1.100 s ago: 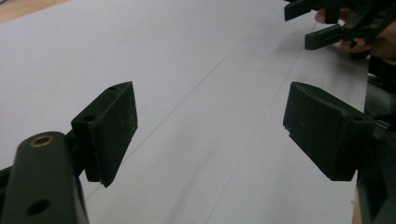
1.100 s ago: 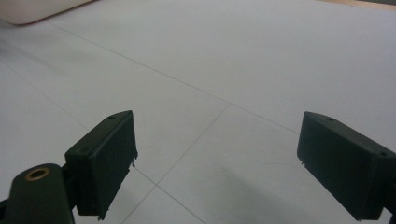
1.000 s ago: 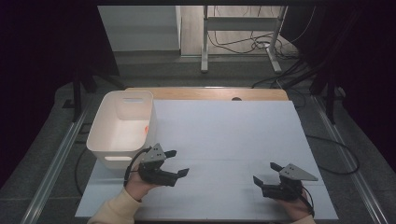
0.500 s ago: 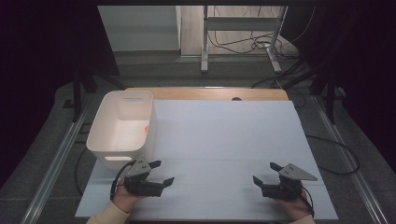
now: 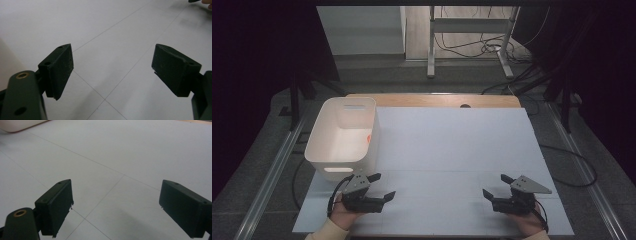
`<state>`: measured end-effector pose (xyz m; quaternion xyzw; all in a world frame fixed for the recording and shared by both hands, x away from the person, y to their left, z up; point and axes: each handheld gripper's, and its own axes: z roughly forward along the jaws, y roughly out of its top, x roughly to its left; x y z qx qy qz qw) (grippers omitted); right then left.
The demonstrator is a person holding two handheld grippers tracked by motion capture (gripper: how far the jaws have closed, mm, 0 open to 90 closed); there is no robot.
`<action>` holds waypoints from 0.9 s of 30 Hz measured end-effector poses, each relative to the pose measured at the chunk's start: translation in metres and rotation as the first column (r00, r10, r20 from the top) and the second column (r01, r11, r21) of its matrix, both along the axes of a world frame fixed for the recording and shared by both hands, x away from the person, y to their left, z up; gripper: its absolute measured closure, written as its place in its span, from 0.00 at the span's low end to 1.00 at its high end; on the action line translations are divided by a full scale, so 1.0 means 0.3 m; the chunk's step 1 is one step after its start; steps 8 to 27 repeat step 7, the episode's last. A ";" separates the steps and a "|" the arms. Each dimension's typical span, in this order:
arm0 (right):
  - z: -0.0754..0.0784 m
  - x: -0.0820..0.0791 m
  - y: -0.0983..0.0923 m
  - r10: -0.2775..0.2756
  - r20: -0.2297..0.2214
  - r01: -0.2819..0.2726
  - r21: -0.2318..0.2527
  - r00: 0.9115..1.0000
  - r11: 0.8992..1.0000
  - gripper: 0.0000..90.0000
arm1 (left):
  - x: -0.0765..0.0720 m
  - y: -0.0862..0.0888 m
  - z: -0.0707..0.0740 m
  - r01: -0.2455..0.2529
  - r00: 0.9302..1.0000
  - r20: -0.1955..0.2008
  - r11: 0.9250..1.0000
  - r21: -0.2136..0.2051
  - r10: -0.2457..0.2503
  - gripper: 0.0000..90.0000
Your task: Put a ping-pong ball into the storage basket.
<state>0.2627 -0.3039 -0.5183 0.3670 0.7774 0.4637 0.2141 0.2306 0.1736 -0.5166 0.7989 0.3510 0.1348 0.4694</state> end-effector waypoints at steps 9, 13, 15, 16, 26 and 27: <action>0.000 -0.001 -0.002 0.005 0.000 -0.005 0.003 1.000 1.000 0.13 | 0.002 0.000 0.001 0.001 1.000 0.002 1.000 -0.003 -0.001 0.21; 0.000 -0.001 -0.002 0.005 0.000 -0.005 0.003 1.000 1.000 0.13 | 0.002 0.000 0.001 0.001 1.000 0.002 1.000 -0.003 -0.001 0.21; 0.000 -0.001 -0.002 0.005 0.000 -0.005 0.003 1.000 1.000 0.13 | 0.002 0.000 0.001 0.001 1.000 0.002 1.000 -0.003 -0.001 0.21; 0.000 -0.001 -0.002 0.005 0.000 -0.005 0.003 1.000 1.000 0.13 | 0.002 0.000 0.001 0.001 1.000 0.002 1.000 -0.003 -0.001 0.21; 0.000 -0.001 -0.002 0.005 0.000 -0.005 0.003 1.000 1.000 0.13 | 0.002 0.000 0.001 0.001 1.000 0.002 1.000 -0.003 -0.001 0.21; 0.000 -0.001 -0.002 0.005 0.000 -0.005 0.003 1.000 1.000 0.13 | 0.002 0.000 0.001 0.001 1.000 0.002 1.000 -0.003 -0.001 0.21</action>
